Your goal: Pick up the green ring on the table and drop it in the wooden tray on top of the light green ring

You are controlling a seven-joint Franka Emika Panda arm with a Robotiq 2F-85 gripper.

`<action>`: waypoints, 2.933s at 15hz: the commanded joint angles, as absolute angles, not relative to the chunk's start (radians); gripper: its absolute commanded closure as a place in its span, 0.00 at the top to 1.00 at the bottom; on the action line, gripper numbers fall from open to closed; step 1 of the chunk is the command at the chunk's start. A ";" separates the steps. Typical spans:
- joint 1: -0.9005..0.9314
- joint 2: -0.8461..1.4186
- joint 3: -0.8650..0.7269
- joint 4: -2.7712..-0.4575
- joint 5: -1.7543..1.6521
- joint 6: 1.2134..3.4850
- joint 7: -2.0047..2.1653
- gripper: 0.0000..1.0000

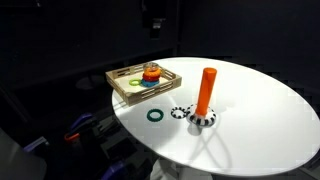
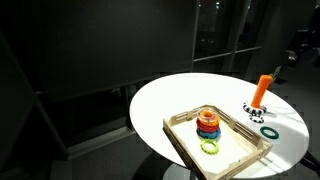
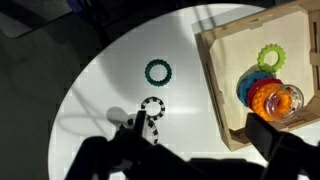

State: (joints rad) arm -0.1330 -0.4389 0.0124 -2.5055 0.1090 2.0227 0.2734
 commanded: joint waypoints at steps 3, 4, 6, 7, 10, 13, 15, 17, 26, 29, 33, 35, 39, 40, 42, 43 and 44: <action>-0.125 -0.433 -0.004 -2.501 0.100 2.021 0.277 1.00; -0.125 -0.433 -0.004 -2.501 0.100 2.021 0.277 1.00; -0.125 -0.433 -0.004 -2.501 0.100 2.021 0.277 1.00; -0.127 -0.413 -0.003 -2.504 0.094 2.028 0.279 1.00; -0.128 -0.374 0.000 -2.539 0.091 2.071 0.286 1.00; -0.126 -0.315 0.003 -2.580 0.090 2.167 0.295 1.00; -0.119 -0.268 0.003 -2.604 0.098 2.242 0.293 1.00; -0.113 -0.210 0.007 -2.624 0.091 2.325 0.305 1.00; -0.082 0.062 -0.008 -2.645 -0.031 2.557 0.447 1.00; -0.056 0.136 -0.030 -2.637 -0.074 2.607 0.502 1.00; -0.012 0.203 -0.070 -2.629 -0.081 2.671 0.534 1.00; 0.013 0.222 -0.093 -2.629 -0.085 2.705 0.548 1.00; 0.057 0.244 -0.136 -2.628 -0.085 2.753 0.568 1.00; 0.069 0.247 -0.148 -2.627 -0.089 2.763 0.574 1.00; 0.085 0.252 -0.167 -2.628 -0.088 2.781 0.578 1.00; 0.091 0.254 -0.175 -2.629 -0.086 2.789 0.581 1.00; 0.096 0.256 -0.181 -2.629 -0.084 2.795 0.584 1.00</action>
